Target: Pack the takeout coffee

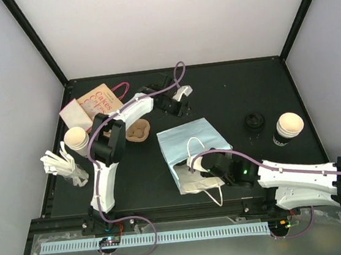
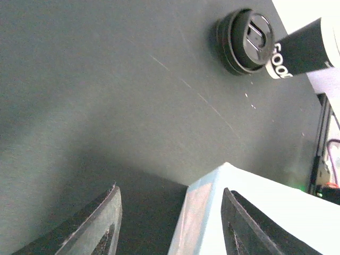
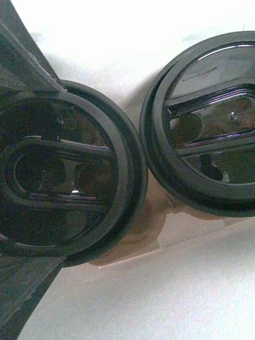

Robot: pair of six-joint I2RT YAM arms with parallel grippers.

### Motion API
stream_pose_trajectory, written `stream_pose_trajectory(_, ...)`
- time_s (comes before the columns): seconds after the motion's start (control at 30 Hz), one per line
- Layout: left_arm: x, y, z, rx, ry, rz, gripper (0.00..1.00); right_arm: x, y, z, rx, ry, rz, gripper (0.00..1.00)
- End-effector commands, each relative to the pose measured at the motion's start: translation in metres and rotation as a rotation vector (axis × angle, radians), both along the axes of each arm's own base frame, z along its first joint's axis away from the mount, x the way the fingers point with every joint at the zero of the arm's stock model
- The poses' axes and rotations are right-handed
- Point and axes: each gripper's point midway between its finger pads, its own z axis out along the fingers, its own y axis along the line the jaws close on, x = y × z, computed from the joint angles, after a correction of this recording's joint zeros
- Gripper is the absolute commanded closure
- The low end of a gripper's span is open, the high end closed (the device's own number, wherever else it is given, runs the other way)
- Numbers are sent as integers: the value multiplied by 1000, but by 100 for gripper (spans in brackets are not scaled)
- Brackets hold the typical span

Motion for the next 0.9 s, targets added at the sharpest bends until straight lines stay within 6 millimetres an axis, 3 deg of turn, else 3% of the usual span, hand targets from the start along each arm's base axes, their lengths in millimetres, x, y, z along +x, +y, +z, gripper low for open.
stream_pose_trajectory(0.0,-22,-12,-10,-63,54,-83,48,3,7,9,16,2,8,99)
stream_pose_trajectory(0.17,-27,-10,-15,-67,66,-91,49,-1,2,2,-24,35,8,97)
stream_pose_trajectory(0.37,-30,-9,-18,-64,73,-98,49,-5,-8,-6,-91,69,11,86)
stream_pose_trajectory(0.5,-32,-10,-19,-66,81,-102,49,-6,-10,-5,-103,74,9,57)
stream_pose_trajectory(0.67,-33,-8,-20,-61,85,-102,49,-9,-10,-5,-118,88,25,40)
stream_pose_trajectory(0.8,-34,-8,-19,-59,89,-101,50,-13,-8,-7,-119,105,50,10)
stream_pose_trajectory(0.87,-35,-7,-20,-58,89,-103,50,-13,-7,-6,-115,107,54,8)
